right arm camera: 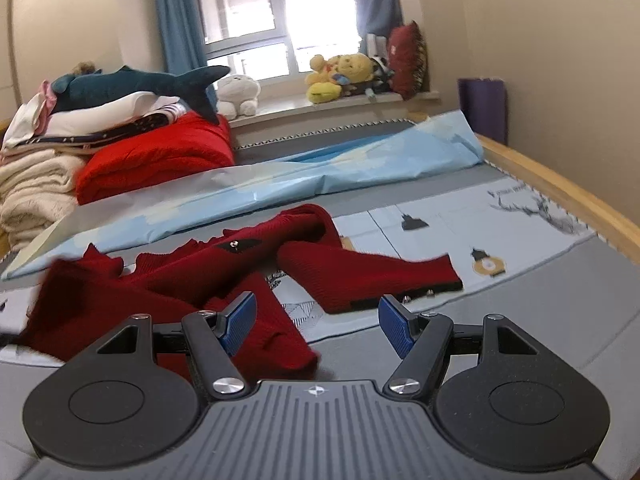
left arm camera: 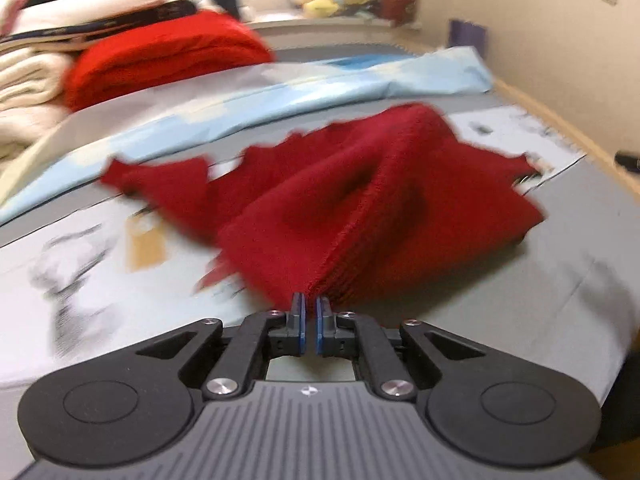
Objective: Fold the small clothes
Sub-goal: 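Grasp the red sweater hem with the left gripper and lift it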
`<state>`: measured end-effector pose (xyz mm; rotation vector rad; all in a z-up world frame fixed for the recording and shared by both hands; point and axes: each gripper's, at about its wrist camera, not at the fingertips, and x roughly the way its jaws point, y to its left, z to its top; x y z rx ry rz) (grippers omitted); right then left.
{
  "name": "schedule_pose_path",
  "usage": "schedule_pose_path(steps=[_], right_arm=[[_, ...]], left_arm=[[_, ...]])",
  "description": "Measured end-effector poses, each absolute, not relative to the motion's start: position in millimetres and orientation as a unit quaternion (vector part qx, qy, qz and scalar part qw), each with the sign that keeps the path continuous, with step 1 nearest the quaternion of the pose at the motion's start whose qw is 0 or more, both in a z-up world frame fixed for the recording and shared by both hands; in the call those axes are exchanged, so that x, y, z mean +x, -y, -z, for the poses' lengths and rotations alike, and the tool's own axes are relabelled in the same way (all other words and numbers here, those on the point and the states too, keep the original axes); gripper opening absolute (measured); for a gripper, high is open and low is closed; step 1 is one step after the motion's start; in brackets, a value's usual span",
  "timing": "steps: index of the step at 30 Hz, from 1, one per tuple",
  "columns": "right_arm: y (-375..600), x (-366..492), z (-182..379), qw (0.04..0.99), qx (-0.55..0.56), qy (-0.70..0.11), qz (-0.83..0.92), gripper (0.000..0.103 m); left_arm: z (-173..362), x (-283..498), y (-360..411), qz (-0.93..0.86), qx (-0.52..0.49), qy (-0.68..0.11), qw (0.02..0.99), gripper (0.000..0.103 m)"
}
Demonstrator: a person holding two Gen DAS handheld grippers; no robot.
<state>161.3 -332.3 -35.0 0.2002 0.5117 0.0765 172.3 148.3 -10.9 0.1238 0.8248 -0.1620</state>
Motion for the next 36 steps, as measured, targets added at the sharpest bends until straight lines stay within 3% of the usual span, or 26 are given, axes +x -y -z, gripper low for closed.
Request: schedule_pose_path(steps=[3, 8, 12, 15, 17, 19, 22, 24, 30, 32, 33, 34, 36], right_arm=[[332, 160, 39, 0.958, 0.107, -0.264, -0.029, 0.070], [322, 170, 47, 0.950, 0.110, -0.289, -0.034, 0.070], [312, 187, 51, 0.947, 0.111, -0.300, -0.039, 0.069], [306, 201, 54, 0.945, 0.117, -0.304, -0.040, 0.049], [303, 207, 55, 0.944, 0.118, -0.305, -0.036, 0.045], [302, 212, 56, 0.942, 0.126, -0.308, -0.031, 0.044], [299, 213, 53, 0.942, 0.130, -0.309, -0.036, 0.045], [298, 213, 51, 0.942, 0.126, -0.307, -0.038, 0.045], [301, 212, 50, 0.942, 0.110, -0.313, -0.040, 0.045], [304, 212, 51, 0.941, 0.111, -0.316, -0.039, 0.045], [305, 213, 51, 0.941, 0.113, -0.318, -0.036, 0.045], [307, 214, 51, 0.939, 0.116, -0.322, -0.033, 0.045], [309, 216, 51, 0.937, 0.128, -0.324, -0.029, 0.045]], left_arm=[[13, 136, -197, -0.009, 0.079, -0.401, 0.912, 0.000], [13, 109, -265, -0.053, -0.085, -0.408, 0.907, 0.000], [15, 120, -258, -0.004, -0.113, -0.425, 0.898, 0.003], [29, 137, -237, 0.039, -0.127, -0.450, 0.883, 0.008], [43, 156, -221, 0.061, -0.139, -0.476, 0.866, 0.016], [62, 172, -206, 0.066, -0.147, -0.505, 0.848, 0.036], [90, 194, -178, 0.082, -0.149, -0.546, 0.820, 0.057], [109, 207, -163, 0.079, -0.129, -0.568, 0.809, 0.063], [143, 218, -145, 0.050, -0.153, -0.602, 0.782, 0.060], [142, 216, -135, 0.056, -0.128, -0.598, 0.789, 0.036], [141, 215, -129, 0.058, -0.105, -0.595, 0.795, 0.014], [140, 213, -126, 0.066, -0.090, -0.591, 0.799, 0.007], [133, 208, -123, 0.074, -0.069, -0.581, 0.807, 0.006]])
